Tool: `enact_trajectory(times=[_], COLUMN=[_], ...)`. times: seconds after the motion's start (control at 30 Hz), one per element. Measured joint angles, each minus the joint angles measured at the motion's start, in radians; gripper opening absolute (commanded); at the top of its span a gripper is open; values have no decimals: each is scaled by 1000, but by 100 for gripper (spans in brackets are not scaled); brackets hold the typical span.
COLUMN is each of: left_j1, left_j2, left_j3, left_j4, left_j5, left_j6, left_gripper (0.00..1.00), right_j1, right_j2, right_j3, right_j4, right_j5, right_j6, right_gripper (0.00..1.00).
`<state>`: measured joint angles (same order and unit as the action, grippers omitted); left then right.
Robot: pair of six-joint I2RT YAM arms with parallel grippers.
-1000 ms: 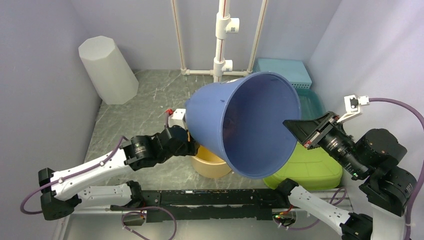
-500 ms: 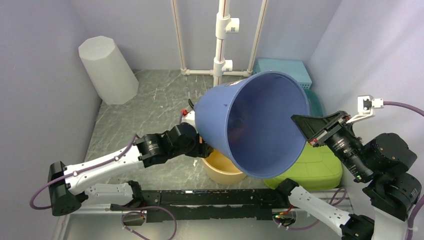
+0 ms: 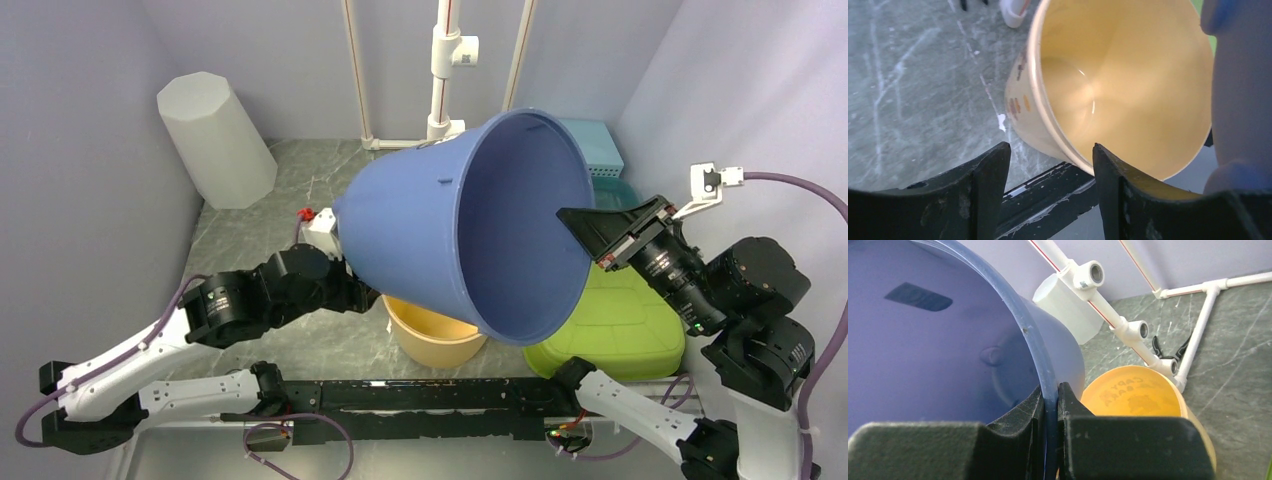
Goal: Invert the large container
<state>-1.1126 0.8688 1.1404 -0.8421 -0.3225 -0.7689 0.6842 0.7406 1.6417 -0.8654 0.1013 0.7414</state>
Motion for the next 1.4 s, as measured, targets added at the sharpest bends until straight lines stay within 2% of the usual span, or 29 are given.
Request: enact_trajectory(times=[0.23,0.43,0.57,0.73,0.93,1.07,1.4], left_j1=[-3,-3,-3,-4,-14,-14,-14], left_j2=[11,-4,4,-14,-68,-77,-90], left_j3=[108,160,160,128,122,137,260], left_j4=[-224,-402,-512,-567,-579,-565,-414], left_j5=[-184,-325,-372,-397,-408,-403,-337], left_j6=[-53,-119,-177,-204,-215,-197,-51], left_gripper=[80,82,83,83,81,79,76], right_j1=[0,2,6,7,5,6,13], right_j2=[61,137,164,163,169,209,240], right_j3=[-16,-88,-113,-144,-185,-223,-221], right_j4=[50,131,171,198,181,227,266], right_j5=[-25,-25,-18,5,61,64,45], right_j6=[16,42,54,55,23,39,34], right_gripper=[0,0,0,0,0,0,0])
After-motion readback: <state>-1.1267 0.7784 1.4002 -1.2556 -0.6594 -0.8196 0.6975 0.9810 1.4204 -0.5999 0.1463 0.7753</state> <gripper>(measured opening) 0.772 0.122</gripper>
